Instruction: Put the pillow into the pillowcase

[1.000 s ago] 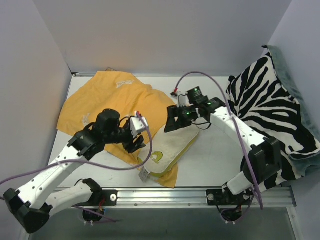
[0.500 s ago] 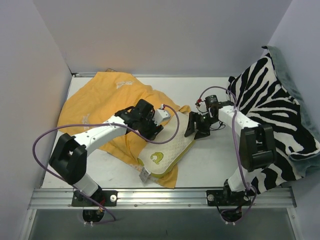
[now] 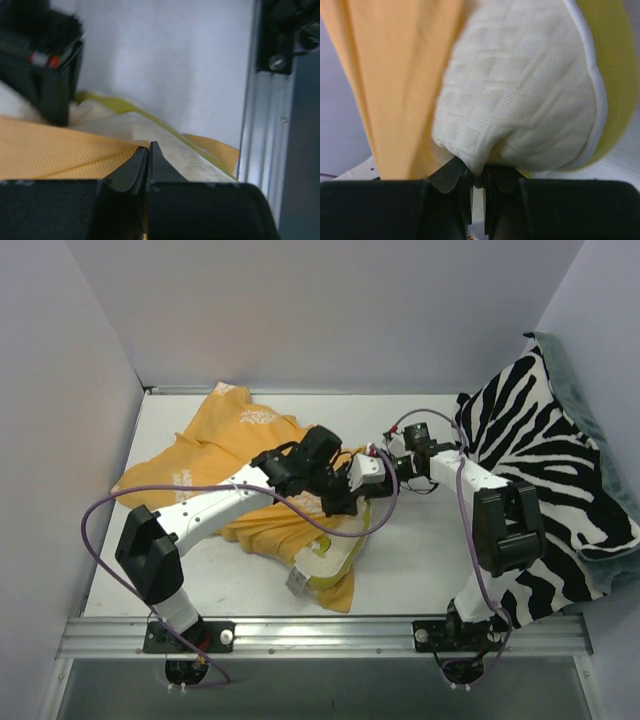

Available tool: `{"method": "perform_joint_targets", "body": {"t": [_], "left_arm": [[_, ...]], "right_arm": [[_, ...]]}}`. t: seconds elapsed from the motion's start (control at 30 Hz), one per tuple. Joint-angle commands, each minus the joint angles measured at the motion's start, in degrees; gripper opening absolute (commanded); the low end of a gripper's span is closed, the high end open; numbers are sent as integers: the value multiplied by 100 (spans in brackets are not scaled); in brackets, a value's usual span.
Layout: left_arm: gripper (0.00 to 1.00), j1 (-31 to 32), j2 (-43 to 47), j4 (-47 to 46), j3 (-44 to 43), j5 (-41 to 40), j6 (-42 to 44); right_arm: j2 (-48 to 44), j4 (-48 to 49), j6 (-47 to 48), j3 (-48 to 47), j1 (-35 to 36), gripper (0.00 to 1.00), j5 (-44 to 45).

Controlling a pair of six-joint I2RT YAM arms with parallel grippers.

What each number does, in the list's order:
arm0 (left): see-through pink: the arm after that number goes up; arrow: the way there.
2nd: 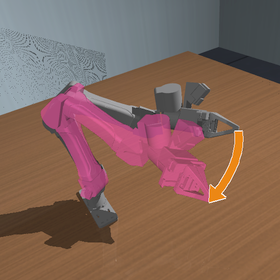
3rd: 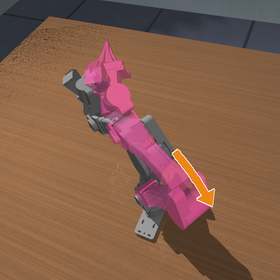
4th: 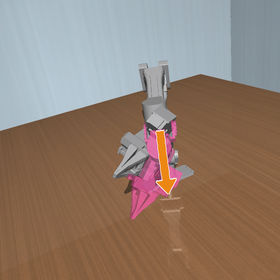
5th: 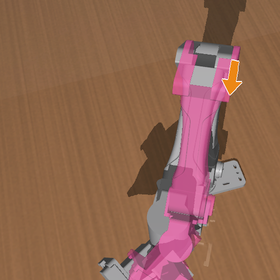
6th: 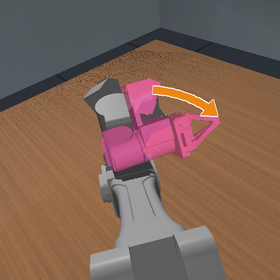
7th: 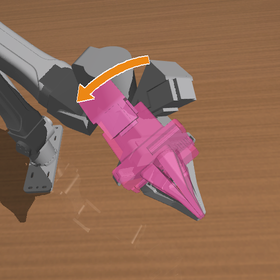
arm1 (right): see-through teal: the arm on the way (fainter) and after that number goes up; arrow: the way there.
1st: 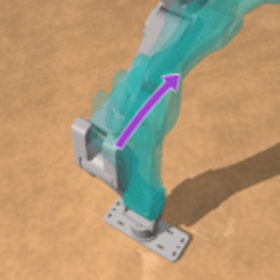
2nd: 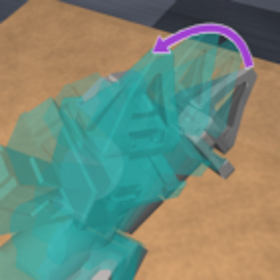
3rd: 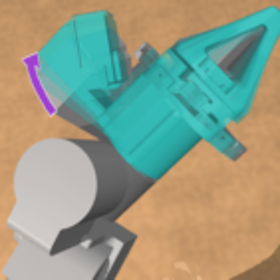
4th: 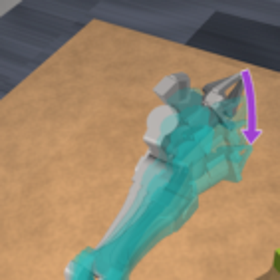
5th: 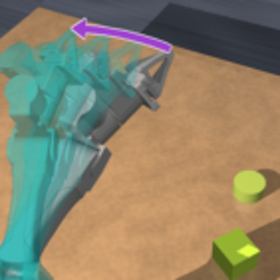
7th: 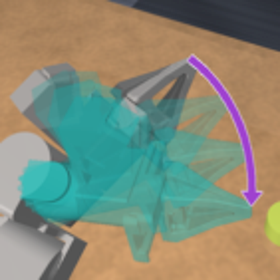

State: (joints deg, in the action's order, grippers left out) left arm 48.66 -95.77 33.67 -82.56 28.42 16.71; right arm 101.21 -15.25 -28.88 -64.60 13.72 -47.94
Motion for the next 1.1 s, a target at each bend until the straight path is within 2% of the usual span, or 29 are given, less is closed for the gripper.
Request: {"method": "perform_joint_targets", "body": {"t": [0.0, 0.13, 0.23, 0.27, 0.3, 0.4, 0.43, 0.47, 0.5, 0.6, 0.67, 0.77, 0.97, 1.07], "left_arm": [[0, 451, -3, -440, -691, 1841, -370], [0, 127, 321, -169, -60, 1877, -37], [0, -251, 725, 77, 652, 1667, 322], [3, -330, 813, 183, 915, 1597, 437], [22, -357, 979, 271, 1005, 1483, 543], [57, -541, 1252, 395, 997, 894, 527], [70, -612, 1271, 351, 901, 649, 352], [72, -717, 1262, 299, 787, 499, 237], [73, -927, 1158, 194, 473, 410, 132], [77, -1227, 694, -210, -117, -432, -422], [80, -1272, 341, -326, -443, -1002, -563], [81, -1289, -737, -335, -1137, -1540, -616], [81, -1342, -2023, -212, -2122, -1726, -607], [81, -1351, -2472, -194, -2298, -1805, -634]], "right_arm": [[-690, 1829, -1505, 105, 386, 0, -971], [-734, 1614, -1217, 412, 290, 0, -735], [-760, 1026, -462, 588, 245, 0, -480], [-769, 928, -260, 632, 263, 0, -427], [-743, 561, 151, 633, 342, 0, -365], [-629, -291, 820, 475, 395, 15, -269], [-681, -417, 884, 474, 299, 30, -207], [-760, -453, 911, 492, 229, 38, -146], [-926, -479, 928, 501, 150, 53, -49], [-1068, -523, 885, 326, -106, 70, 249], [-1051, -576, 814, 142, -141, 71, 416], [-867, -716, 709, 88, -132, 75, 681], [-330, -778, 551, 290, -115, 75, 366], [-181, -664, 480, 404, -71, 75, 102]]}}
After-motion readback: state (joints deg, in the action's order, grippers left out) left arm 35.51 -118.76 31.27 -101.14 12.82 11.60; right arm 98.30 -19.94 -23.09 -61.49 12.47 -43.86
